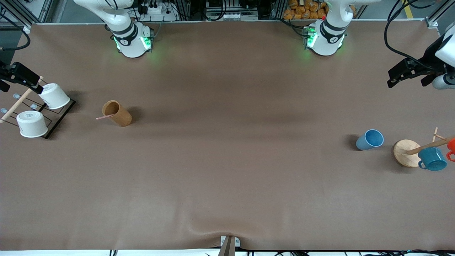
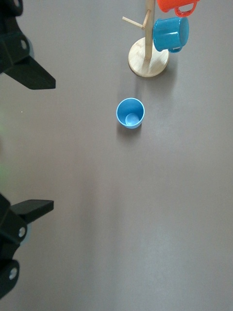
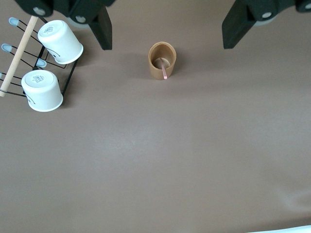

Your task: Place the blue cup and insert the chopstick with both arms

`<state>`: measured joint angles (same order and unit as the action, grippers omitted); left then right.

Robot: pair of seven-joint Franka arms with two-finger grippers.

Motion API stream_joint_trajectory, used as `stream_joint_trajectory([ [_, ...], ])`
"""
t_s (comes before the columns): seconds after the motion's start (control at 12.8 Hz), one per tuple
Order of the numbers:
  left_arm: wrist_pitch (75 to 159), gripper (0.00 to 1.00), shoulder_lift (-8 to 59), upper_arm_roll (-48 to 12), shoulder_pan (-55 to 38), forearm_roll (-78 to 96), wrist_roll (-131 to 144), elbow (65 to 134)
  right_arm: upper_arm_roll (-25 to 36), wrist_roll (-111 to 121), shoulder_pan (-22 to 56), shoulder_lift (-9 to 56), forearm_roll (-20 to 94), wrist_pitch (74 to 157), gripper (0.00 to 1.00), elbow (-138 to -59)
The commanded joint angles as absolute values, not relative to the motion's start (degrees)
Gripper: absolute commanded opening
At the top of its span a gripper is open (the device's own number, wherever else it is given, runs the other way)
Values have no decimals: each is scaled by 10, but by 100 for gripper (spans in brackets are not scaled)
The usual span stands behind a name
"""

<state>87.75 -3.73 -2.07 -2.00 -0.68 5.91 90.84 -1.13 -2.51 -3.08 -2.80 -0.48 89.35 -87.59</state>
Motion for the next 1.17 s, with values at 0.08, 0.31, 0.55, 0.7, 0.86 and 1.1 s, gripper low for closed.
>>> stream_joint_trajectory([
  [0.08,868,100,-40,-18,-22,-6,65,905,-16,-19,-35,-32,-13,893,100,-875],
  [0.31,868,100,-27,-19,-24,-11,65,896,-16,-25,-35,-31,-14,892,100,-875],
  [0.55,890,100,-16,-21,-23,-11,73,922,-16,-27,-32,-11,-7,895,100,-875],
  [0.7,934,100,-21,-20,-21,-11,76,967,-16,-25,-23,18,-17,891,100,-875],
  [0.86,966,100,-26,-20,-18,-11,77,1009,-15,-24,-22,25,-17,889,100,-875],
  [1.1,1025,100,-37,-20,-9,-11,78,1064,-15,-19,-24,41,-17,889,100,-875],
])
